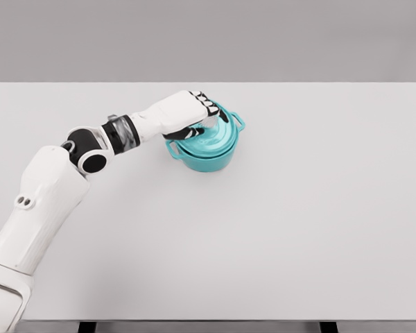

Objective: Cover the pot with left arm

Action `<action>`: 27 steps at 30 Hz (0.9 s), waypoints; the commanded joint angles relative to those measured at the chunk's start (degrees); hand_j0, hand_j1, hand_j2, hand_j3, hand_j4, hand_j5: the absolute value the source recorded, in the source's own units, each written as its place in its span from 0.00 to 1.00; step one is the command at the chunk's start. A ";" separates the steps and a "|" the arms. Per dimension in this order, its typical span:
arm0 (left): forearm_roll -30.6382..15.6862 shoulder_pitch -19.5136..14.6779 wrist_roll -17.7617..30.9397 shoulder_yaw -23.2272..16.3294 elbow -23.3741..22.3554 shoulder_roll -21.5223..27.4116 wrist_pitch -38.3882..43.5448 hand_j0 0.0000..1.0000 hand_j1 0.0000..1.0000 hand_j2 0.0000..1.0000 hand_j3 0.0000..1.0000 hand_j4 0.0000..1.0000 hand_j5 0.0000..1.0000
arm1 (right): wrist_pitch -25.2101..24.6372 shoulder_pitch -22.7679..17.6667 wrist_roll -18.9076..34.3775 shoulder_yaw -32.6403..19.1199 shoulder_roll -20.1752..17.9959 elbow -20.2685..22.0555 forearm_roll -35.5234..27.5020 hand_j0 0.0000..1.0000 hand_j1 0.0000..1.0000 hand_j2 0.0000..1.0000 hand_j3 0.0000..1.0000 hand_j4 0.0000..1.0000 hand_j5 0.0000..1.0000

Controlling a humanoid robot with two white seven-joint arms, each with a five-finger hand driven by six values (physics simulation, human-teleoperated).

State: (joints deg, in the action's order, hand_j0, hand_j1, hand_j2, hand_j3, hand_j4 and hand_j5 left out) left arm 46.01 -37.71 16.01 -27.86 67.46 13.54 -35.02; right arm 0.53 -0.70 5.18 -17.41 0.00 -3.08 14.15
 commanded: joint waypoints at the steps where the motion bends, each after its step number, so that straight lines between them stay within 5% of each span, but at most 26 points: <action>1: -0.31 0.00 0.07 0.00 0.04 0.00 0.02 0.74 0.74 0.74 0.74 0.74 0.74 | 0.00 0.00 0.01 0.00 0.00 0.01 0.00 1.00 1.00 1.00 1.00 1.00 1.00; 27: -1.01 0.00 -0.01 0.61 0.65 0.70 0.02 0.76 0.76 0.76 0.76 0.76 0.76 | 0.00 0.00 0.01 0.00 0.00 0.01 0.00 1.00 1.00 1.00 1.00 1.00 1.00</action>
State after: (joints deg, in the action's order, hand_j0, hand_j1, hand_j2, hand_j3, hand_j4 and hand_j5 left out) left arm 45.51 -37.71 16.03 -27.35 68.08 14.18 -35.09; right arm 0.53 -0.70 5.18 -17.41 0.00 -3.09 14.15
